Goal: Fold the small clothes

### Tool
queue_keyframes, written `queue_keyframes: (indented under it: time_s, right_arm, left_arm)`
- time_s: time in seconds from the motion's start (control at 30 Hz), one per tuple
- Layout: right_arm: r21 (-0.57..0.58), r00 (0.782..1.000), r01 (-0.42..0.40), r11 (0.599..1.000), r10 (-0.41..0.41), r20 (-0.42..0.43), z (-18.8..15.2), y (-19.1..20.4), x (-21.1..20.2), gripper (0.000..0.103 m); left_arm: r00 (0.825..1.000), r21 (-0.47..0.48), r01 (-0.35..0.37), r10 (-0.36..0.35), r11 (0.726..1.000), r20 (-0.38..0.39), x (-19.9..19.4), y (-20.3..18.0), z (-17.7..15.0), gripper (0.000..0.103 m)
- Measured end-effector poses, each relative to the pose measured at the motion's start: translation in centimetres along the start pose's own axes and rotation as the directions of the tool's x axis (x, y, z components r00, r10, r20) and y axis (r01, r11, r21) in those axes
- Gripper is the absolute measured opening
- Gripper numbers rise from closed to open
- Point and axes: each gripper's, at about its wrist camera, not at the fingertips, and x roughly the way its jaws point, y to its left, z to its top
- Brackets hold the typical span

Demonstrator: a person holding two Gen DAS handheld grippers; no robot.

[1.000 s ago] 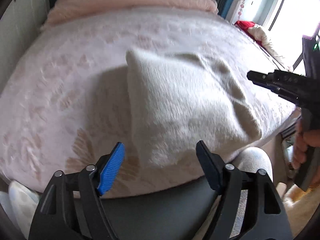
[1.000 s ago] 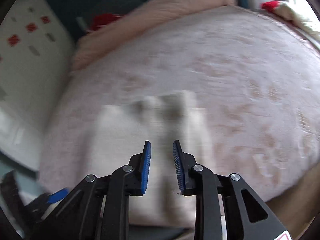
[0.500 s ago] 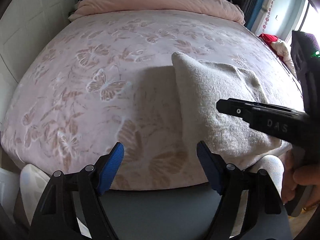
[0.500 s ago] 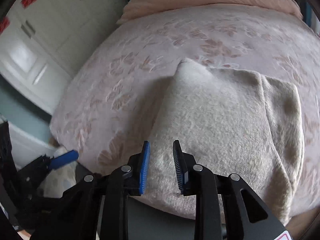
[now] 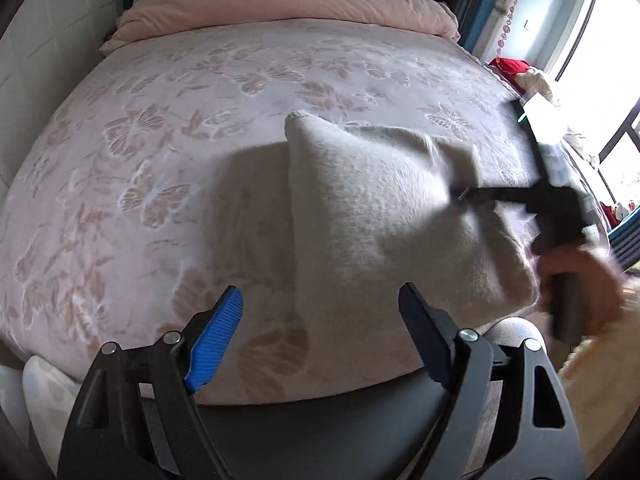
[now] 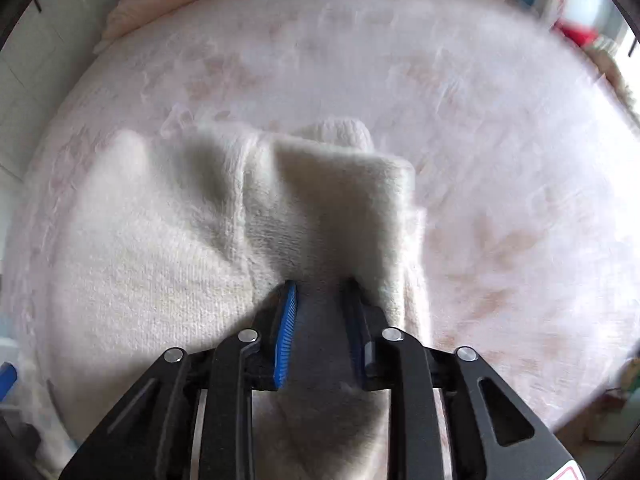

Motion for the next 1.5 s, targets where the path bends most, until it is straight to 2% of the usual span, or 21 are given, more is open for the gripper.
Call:
queue_keyframes:
  time_s: [0.07,0.1,0.17,0.23,0.33,0.4,0.5,0.73,0.77,0.97,1.2,1.23,1.27,1.3,1.33,1.37,1.4,1.43,1.5]
  right_arm:
    - [0.069,0.997,-0.070,0.995,0.067,0.035,0.0,-0.4,-2.4,0.026]
    - [0.089,0.991,-0.102,0.991,0.094,0.091,-0.4,-0.5,-4.3,0.030]
    - [0.097,0.985,-0.108,0.989,0.093,0.142,-2.2,-1.0,-6.8,0.063]
    - [0.105,0.988,-0.083,0.991,0.068,0.142,-3.8,-1.7,-7.5,0.074]
    - [0.171,0.994,-0.092,0.981,0.080,0.076,-6.7,-3.9,-6.5,0.075]
    - [0.227,0.989,-0.146,0.963,0.140,0.041,-8.7,-4.6,-5.1,0.075]
    - [0.287,0.976,-0.210,0.935,0.219,0.003,-9.6,-5.2,-3.0,0.076]
    - [0.308,0.958,-0.281,0.909,0.287,0.025,-9.9,-4.8,0.2,0.097]
    - [0.303,0.958,-0.280,0.911,0.285,0.030,-9.9,-4.5,0.4,0.098]
    - [0.281,0.961,-0.273,0.920,0.272,0.041,-10.0,-4.6,0.9,0.098]
    - [0.263,0.965,-0.263,0.928,0.257,0.058,-9.7,-4.3,0.9,0.098]
    - [0.256,0.963,-0.270,0.928,0.263,0.064,-9.7,-4.2,0.6,0.087]
    - [0.257,0.955,-0.297,0.919,0.288,0.075,-9.8,-4.1,0.4,0.066]
    - [0.281,0.945,-0.326,0.902,0.316,0.082,-9.8,-4.2,0.0,0.061]
    - [0.290,0.944,-0.328,0.899,0.317,0.087,-9.8,-4.1,-0.4,0.051]
    - [0.292,0.944,-0.329,0.898,0.316,0.092,-9.8,-4.0,-0.8,0.044]
    - [0.296,0.943,-0.334,0.895,0.318,0.102,-9.7,-4.0,-1.5,0.041]
    - [0.302,0.939,-0.343,0.889,0.323,0.116,-9.7,-4.0,-2.3,0.039]
    - [0.293,0.935,-0.355,0.888,0.329,0.136,-9.5,-3.8,-3.9,0.037]
  left_arm:
    - [1.000,0.018,-0.003,0.003,1.000,0.005,0.3,-0.5,0.2,0.078]
    - [1.000,0.024,-0.010,0.010,1.000,0.004,0.4,-0.7,0.3,0.078]
    - [1.000,0.018,0.004,-0.004,1.000,-0.011,0.8,-0.9,0.5,0.078]
    - [0.999,-0.008,0.024,-0.024,1.000,-0.040,1.5,-0.8,0.6,0.082]
    - [0.994,-0.057,0.073,-0.077,0.996,-0.082,2.8,-0.5,0.8,0.086]
    - [0.988,-0.079,0.092,-0.100,0.993,-0.115,4.1,-0.6,1.0,0.087]
    - [0.983,-0.100,0.099,-0.113,0.990,-0.146,5.7,-0.8,1.3,0.089]
    - [0.984,-0.063,0.036,-0.046,0.997,-0.174,8.8,-1.9,1.5,0.098]
    - [0.984,-0.061,0.033,-0.044,0.998,-0.174,9.1,-2.0,1.5,0.098]
    - [0.983,-0.052,0.037,-0.046,0.998,-0.177,10.7,-2.3,1.4,0.098]
    - [0.977,-0.090,0.090,-0.106,0.992,-0.186,12.1,-1.9,1.5,0.098]
    - [0.973,-0.098,0.100,-0.118,0.990,-0.198,12.0,-1.8,1.6,0.098]
    - [0.969,-0.105,0.113,-0.133,0.988,-0.209,12.0,-1.7,1.7,0.096]
    - [0.963,-0.112,0.134,-0.156,0.985,-0.219,11.7,-1.5,1.9,0.087]
    - [0.959,-0.117,0.152,-0.175,0.981,-0.221,11.3,-1.3,2.1,0.076]
    - [0.957,-0.119,0.167,-0.190,0.979,-0.219,10.8,-1.2,2.3,0.070]
    - [0.953,-0.119,0.191,-0.213,0.974,-0.215,9.9,-1.1,2.5,0.057]
    - [0.950,-0.119,0.206,-0.228,0.971,-0.212,9.3,-1.1,2.8,0.052]
    - [0.948,-0.119,0.227,-0.247,0.967,-0.201,7.5,-1.1,3.2,0.049]
